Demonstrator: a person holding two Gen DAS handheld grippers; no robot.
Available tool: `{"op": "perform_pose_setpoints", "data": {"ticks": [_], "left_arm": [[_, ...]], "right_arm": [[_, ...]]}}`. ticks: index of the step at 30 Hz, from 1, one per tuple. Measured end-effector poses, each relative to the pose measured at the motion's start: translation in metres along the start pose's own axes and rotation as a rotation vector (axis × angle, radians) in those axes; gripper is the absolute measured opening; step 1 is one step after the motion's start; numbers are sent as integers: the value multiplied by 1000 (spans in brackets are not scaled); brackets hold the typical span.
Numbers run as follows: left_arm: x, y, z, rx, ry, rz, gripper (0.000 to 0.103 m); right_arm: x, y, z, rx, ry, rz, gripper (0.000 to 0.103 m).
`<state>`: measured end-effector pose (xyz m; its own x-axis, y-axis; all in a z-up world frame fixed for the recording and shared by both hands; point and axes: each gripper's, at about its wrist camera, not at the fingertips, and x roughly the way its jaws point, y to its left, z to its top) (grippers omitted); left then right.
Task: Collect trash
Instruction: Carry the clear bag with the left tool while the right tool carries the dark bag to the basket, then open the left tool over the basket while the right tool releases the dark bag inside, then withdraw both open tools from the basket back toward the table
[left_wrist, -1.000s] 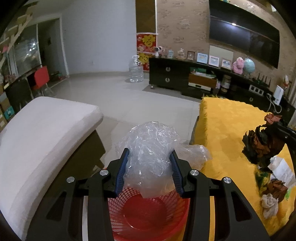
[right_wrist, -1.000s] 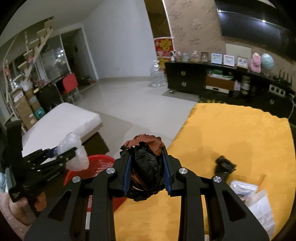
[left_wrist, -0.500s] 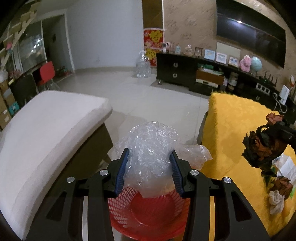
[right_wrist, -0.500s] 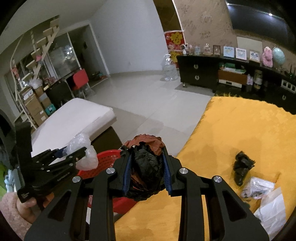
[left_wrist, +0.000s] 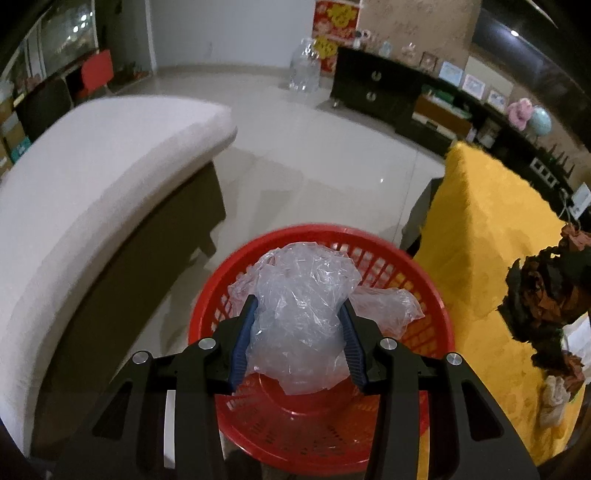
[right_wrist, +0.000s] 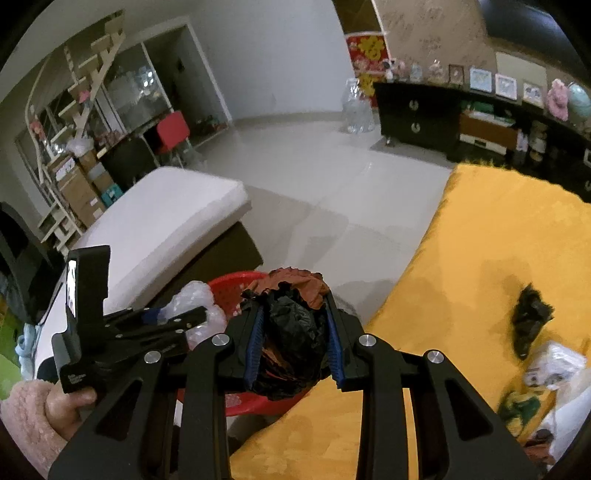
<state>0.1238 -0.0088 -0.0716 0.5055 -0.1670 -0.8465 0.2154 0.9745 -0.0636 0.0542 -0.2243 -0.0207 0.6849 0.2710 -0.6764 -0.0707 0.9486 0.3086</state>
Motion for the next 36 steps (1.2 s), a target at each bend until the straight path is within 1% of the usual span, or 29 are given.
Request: {"op": "perform_pose_setpoints", "data": {"ticks": [6,9,11,13,14,16,18,19,25,27,29,33,36], "left_arm": [[5,6,-5,-9,20,32,44],[6,9,-6,-20,24,41,49],[4,12,-5,-28,22,44,55],[1,15,-4,-34,12,47,59],[-1,17,-4,-35,5,48,62],[-5,20,-3,-40,-9,49,66],[-8,22,-1,-46,-18,46,68],[-9,23,-1,-48,-21,45,70],[-15,22,2,-40,-44,44,77],[-17,21,2,-35,-55,53,77],[-20,21,4,-36,-72,58,78],[-31,20,8,-32,-122,72,78],[-40,13,10,-18,-169,82,78]], "right_arm": [[34,8,-9,19,81,24,30],[46,14,-11,15,104,34,30],[52,19,-11,15,114,48,31],[54,19,-10,16,116,51,39],[55,21,-11,18,117,51,42],[56,21,-11,24,113,50,54],[55,20,-11,40,106,58,62],[55,19,-11,49,106,64,64],[51,14,-8,66,97,56,66],[46,14,-7,58,79,31,67],[40,14,-7,38,52,-14,68],[23,12,-3,11,-19,-117,76],[8,9,-1,2,-72,-173,79]]}}
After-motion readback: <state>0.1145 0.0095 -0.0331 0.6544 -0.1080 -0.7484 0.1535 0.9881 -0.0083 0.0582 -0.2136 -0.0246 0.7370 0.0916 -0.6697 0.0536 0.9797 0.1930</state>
